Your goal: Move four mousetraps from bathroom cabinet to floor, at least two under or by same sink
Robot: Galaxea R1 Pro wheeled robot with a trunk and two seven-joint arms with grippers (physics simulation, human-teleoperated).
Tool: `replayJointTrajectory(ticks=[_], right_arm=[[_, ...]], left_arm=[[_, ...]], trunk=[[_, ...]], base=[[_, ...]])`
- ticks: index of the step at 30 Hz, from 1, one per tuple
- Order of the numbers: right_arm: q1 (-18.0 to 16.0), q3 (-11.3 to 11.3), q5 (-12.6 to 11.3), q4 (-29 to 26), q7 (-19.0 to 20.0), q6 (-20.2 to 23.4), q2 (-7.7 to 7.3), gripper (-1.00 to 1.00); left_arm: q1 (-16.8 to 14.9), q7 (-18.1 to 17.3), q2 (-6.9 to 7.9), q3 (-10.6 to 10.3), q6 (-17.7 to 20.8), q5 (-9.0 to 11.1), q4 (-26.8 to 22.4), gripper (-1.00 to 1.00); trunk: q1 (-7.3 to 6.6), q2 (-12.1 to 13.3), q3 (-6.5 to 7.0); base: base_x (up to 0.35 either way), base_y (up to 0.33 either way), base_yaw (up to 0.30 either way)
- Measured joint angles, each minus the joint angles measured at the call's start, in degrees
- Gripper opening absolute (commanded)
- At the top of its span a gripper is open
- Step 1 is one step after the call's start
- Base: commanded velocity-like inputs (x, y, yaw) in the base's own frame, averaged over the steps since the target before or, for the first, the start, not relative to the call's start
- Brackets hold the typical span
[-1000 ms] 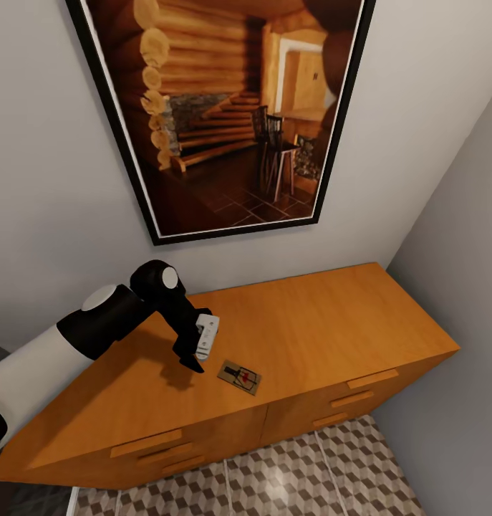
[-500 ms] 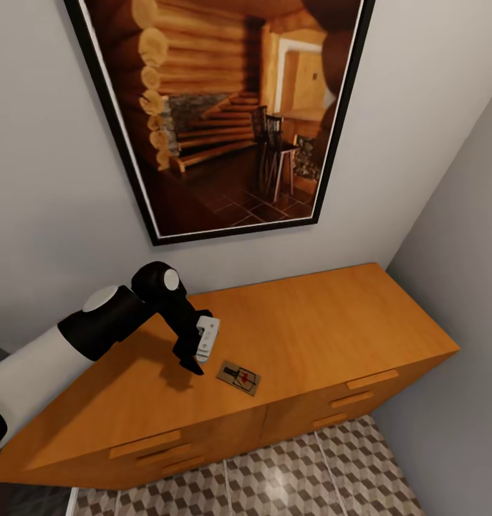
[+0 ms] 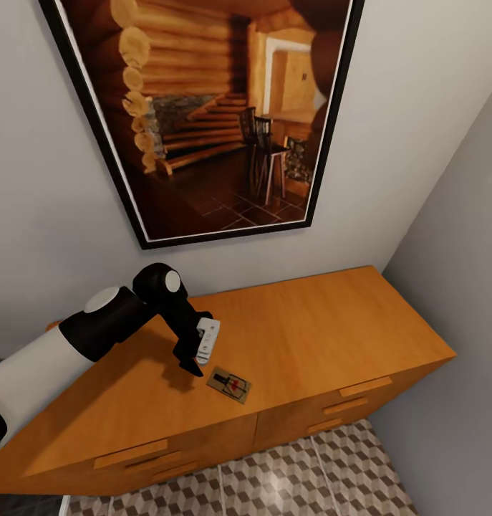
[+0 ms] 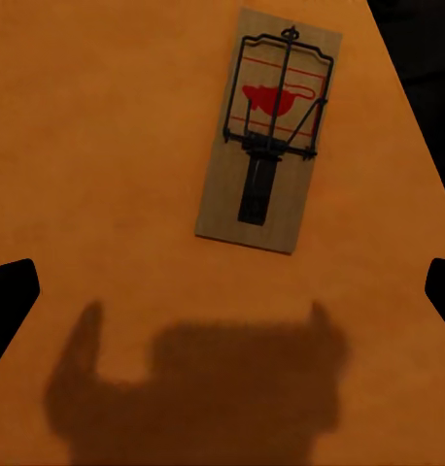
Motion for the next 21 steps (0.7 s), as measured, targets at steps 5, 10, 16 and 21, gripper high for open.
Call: replayJointTrajectory(ticks=[5, 10, 16, 21], right_arm=[[0.0, 0.0, 0.0, 0.0, 0.0, -0.01, 0.0, -1.0], [0.0, 0.0, 0.0, 0.0, 0.0, -0.01, 0.0, -1.0], [0.01, 0.0, 0.0, 0.0, 0.0, 0.05, 0.0, -1.0], [0.01, 0.01, 0.0, -0.01, 0.06, 0.08, 0.0, -1.0]], left_arm=[[0.0, 0.0, 0.0, -0.02, 0.0, 0.01, 0.0, 1.0], [0.0, 0.0, 0.0, -0.02, 0.0, 0.0, 0.0, 1.0], [0.0, 0.0, 0.0, -0.05, 0.0, -0.01, 0.0, 1.0], [-0.01, 0.0, -0.01, -0.1, 0.0, -0.01, -0.03, 1.0]], trunk=[[0.0, 0.0, 0.0], [0.0, 0.0, 0.0], [0.0, 0.0, 0.0], [0.0, 0.0, 0.0]], base=[[0.001, -0.002, 0.0], [0.0, 0.0, 0.0], [0.0, 0.0, 0.0], [0.0, 0.0, -0.077]])
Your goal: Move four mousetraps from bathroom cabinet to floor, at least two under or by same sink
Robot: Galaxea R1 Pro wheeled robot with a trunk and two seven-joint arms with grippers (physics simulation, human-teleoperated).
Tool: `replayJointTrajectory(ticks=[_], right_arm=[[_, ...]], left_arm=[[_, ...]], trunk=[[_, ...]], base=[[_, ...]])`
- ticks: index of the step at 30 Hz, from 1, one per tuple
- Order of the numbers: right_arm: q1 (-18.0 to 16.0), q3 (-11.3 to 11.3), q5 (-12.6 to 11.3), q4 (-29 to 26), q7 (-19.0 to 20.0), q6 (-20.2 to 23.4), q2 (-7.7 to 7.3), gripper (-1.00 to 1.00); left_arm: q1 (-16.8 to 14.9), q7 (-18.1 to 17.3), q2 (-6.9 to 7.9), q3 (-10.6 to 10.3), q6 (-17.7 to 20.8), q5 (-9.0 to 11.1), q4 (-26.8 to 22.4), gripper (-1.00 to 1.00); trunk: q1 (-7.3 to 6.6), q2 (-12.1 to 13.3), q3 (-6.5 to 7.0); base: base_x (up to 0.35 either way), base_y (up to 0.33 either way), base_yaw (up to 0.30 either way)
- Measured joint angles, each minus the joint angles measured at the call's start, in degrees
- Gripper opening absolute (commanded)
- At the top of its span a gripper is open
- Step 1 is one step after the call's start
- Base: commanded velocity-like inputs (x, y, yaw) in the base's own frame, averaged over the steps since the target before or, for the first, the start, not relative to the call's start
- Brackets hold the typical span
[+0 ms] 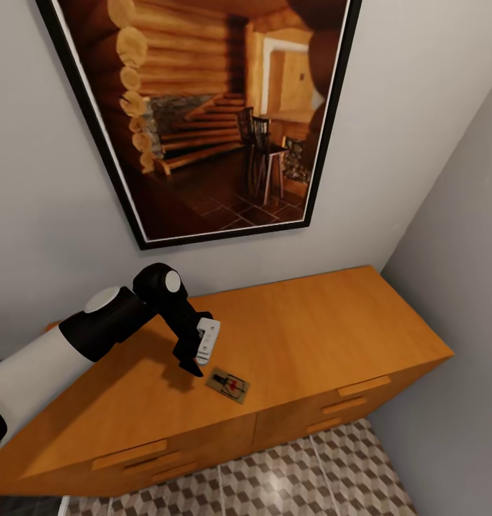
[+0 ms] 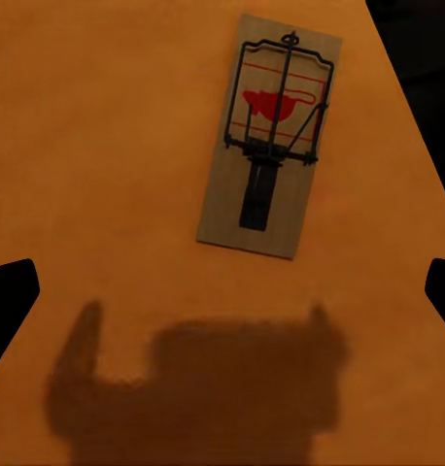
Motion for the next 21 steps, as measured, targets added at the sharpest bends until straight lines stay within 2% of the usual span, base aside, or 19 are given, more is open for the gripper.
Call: replayJointTrajectory(ticks=[10, 21], right_arm=[[-0.01, 0.0, 0.0, 0.01, 0.02, 0.0, 0.0, -1.0], [-0.01, -0.01, -0.01, 0.01, -0.05, 0.0, 0.0, -1.0]], left_arm=[[0.01, 0.0, 0.01, -0.12, 0.04, 0.0, -0.1, 1.0], [0.01, 0.0, 0.01, -2.05, 0.09, 0.0, -0.05, 1.0]], trunk=[[0.0, 0.0, 0.06], [0.0, 0.0, 0.06]], base=[[0.0, 0.0, -0.056], [0.0, 0.0, -0.002]])
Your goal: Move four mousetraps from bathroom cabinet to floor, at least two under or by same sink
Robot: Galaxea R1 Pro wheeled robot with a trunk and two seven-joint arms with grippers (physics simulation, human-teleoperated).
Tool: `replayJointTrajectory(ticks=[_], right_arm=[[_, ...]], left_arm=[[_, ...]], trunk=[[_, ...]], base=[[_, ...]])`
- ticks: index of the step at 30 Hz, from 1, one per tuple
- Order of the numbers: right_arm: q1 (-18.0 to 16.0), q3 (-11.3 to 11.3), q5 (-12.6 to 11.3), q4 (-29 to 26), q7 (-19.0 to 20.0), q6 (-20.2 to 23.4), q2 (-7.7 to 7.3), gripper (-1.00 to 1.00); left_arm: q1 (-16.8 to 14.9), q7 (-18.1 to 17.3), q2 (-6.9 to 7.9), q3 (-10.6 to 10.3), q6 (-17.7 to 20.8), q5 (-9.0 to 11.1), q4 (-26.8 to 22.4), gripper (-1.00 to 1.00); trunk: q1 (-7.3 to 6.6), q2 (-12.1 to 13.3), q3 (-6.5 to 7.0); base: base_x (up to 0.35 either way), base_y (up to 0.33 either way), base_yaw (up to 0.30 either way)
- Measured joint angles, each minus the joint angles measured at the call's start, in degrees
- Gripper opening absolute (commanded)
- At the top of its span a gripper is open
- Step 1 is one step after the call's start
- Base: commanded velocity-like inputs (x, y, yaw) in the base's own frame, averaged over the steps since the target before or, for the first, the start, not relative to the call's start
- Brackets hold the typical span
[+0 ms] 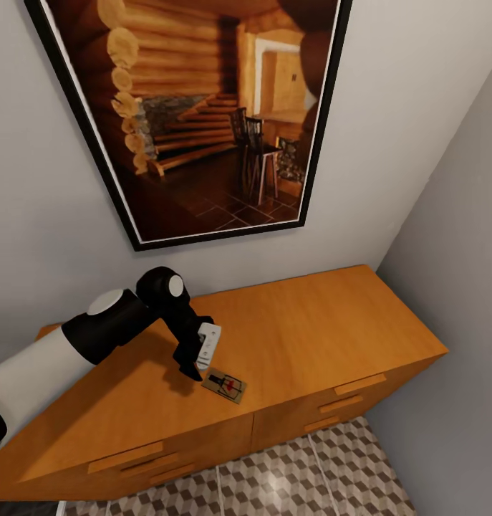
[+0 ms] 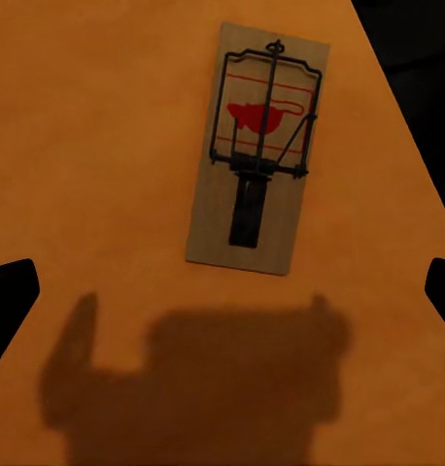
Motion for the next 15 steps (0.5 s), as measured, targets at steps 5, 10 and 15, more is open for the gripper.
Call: replayJointTrajectory(ticks=[5, 10, 15], right_arm=[[0.0, 0.0, 0.0, 0.0, 0.0, 0.0, 0.0, -1.0], [0.0, 0.0, 0.0, 0.01, 0.0, 0.0, 0.0, -1.0], [0.0, 0.0, 0.0, 0.01, -0.01, 0.03, 0.0, -1.0]], left_arm=[[0.0, 0.0, 0.0, -0.1, 0.0, 0.0, 0.0, 1.0], [0.0, 0.0, 0.0, -0.14, 0.0, 0.0, -0.06, 1.0], [0.0, 0.0, -0.03, -0.15, 0.0, 0.0, -0.23, 1.0]], trunk=[[0.0, 0.0, 0.0], [0.0, 0.0, 0.0], [0.0, 0.0, 0.0]], base=[[0.0, 0.0, 0.0], [0.0, 0.0, 0.0], [0.0, 0.0, 0.0]])
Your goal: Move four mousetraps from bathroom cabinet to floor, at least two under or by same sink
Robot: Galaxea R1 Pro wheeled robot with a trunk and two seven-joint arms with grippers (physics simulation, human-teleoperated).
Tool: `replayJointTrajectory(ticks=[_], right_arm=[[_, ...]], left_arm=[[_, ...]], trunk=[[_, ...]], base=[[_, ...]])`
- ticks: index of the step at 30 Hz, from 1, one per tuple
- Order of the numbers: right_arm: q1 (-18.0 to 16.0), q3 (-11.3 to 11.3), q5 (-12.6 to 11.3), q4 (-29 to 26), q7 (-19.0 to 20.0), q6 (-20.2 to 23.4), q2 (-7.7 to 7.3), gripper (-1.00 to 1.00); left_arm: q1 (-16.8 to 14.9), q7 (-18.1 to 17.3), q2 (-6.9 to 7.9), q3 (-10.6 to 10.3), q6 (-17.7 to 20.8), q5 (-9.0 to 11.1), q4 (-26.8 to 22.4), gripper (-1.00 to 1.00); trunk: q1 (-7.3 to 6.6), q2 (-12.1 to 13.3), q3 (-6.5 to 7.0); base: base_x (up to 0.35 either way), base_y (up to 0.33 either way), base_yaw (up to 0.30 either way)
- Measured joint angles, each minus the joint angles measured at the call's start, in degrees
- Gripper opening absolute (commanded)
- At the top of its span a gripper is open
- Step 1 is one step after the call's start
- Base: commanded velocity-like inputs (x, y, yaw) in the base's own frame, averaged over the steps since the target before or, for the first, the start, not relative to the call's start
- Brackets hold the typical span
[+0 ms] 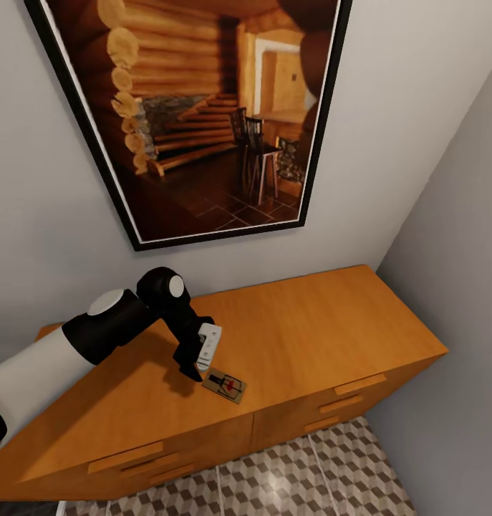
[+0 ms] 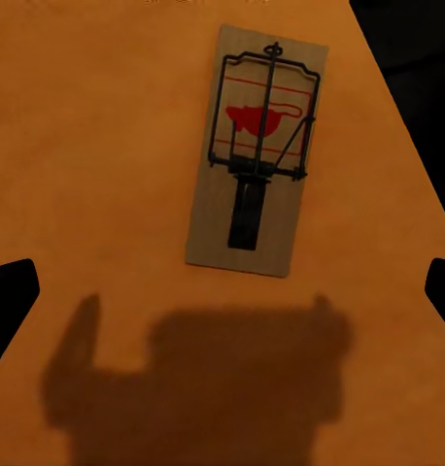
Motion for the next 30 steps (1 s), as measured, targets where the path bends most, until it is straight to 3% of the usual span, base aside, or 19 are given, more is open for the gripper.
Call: replayJointTrajectory(ticks=[7, 18, 30], right_arm=[[0.0, 0.0, 0.0, -0.01, 0.0, -0.02, 0.0, -1.0], [0.0, 0.0, 0.0, -0.01, 0.0, -0.03, 0.0, -1.0], [0.0, 0.0, 0.0, -0.01, 0.0, -0.03, 0.0, -1.0]], left_arm=[[0.0, 0.0, -0.95, -0.22, 0.0, 0.0, -0.18, 1.0], [0.0, 0.0, -2.17, -3.6, 0.07, 0.0, -0.19, 1.0], [0.0, 0.0, -3.25, -4.26, 0.09, 0.01, -0.04, 1.0]], trunk=[[0.0, 0.0, 0.0], [0.0, 0.0, 0.0], [0.0, 0.0, 0.0]], base=[[0.0, 0.0, 0.0], [0.0, 0.0, 0.0], [0.0, 0.0, 0.0]])
